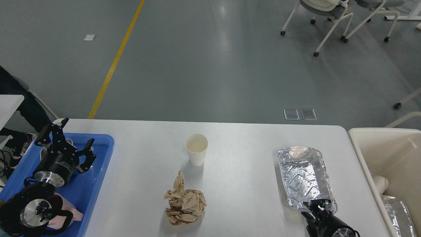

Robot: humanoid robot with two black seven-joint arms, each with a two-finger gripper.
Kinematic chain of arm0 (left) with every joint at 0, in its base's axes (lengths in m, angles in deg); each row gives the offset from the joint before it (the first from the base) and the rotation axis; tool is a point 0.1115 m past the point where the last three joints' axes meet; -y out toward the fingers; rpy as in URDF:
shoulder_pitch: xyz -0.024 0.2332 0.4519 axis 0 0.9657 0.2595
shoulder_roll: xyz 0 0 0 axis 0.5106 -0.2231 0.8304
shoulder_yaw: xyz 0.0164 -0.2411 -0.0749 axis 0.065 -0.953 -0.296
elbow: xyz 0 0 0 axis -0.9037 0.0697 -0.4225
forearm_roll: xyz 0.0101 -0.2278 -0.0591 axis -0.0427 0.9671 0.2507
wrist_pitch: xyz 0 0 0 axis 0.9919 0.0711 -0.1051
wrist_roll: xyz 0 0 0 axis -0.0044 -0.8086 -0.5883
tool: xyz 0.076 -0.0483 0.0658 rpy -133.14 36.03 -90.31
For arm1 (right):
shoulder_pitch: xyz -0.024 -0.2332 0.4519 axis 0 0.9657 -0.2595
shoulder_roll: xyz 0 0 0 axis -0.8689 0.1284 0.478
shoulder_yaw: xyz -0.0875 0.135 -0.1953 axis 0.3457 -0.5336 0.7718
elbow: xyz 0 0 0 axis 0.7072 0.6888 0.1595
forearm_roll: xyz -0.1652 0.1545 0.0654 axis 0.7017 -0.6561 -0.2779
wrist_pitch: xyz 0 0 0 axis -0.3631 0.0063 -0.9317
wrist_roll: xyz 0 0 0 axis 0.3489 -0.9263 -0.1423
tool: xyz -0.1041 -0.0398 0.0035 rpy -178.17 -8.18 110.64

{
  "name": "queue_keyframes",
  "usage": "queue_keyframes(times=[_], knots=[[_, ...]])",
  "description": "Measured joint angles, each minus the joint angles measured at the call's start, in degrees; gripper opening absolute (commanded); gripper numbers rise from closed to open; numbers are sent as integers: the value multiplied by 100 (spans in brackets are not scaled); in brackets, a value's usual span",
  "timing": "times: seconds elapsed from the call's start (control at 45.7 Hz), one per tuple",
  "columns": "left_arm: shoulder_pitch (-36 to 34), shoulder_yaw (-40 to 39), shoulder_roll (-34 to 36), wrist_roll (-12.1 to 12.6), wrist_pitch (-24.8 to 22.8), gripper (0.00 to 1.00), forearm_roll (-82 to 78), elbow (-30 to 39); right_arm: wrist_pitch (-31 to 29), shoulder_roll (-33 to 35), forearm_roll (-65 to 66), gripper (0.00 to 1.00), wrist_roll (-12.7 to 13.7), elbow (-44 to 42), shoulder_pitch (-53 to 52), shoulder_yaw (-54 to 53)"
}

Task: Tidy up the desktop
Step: 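Grasp the near edge of the foil tray with the right gripper, then lift the foil tray and swing it toward the paper cup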

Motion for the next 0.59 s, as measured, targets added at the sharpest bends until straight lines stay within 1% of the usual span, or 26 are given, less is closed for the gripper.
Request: queue_keyframes(times=[0.219,0.328,0.46,0.591], knots=[[6,0,0,0,0,97,0,0,-11,65,0,0,-2,20,-21,4],[10,0,4,0,0,97,0,0,-41,249,-1,0,-1,149,-16,20],[-7,-3,14,0,0,97,0,0,-192,805,71,0,1,603,-19,39],[-34,-9,139,0,0,97,0,0,-663,1766,105,0,27,1217,-288,29]])
